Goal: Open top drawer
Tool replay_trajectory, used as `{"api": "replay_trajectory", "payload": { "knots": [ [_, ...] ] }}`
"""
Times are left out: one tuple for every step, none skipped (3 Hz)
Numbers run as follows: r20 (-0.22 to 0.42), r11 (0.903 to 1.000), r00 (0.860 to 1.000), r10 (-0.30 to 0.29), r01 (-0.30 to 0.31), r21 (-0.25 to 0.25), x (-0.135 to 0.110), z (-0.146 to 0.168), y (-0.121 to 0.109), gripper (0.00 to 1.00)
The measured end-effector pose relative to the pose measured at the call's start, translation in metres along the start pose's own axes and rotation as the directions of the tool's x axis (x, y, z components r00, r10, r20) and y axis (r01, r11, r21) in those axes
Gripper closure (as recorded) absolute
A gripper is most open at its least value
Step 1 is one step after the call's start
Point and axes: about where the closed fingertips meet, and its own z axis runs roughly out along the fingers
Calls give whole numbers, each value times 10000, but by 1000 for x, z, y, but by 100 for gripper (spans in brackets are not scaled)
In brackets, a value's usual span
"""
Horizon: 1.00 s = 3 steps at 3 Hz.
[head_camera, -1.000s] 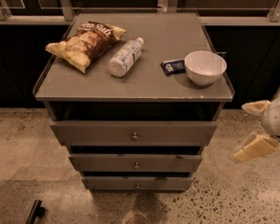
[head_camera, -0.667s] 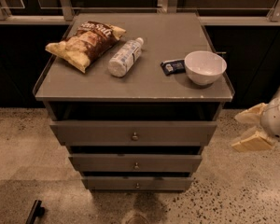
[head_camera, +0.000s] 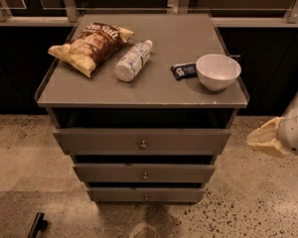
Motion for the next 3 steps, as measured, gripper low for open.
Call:
{"api": "replay_trajectory", "payload": {
  "knots": [
    [1071, 9983, 9925, 587, -586, -38, 19, 47, 15, 100],
    [2328, 9954, 9696, 755, -871, 399, 18, 94, 13, 100],
    [3325, 9871, 9422, 413, -900, 1325, -2, 125, -18, 100]
  ]
}}
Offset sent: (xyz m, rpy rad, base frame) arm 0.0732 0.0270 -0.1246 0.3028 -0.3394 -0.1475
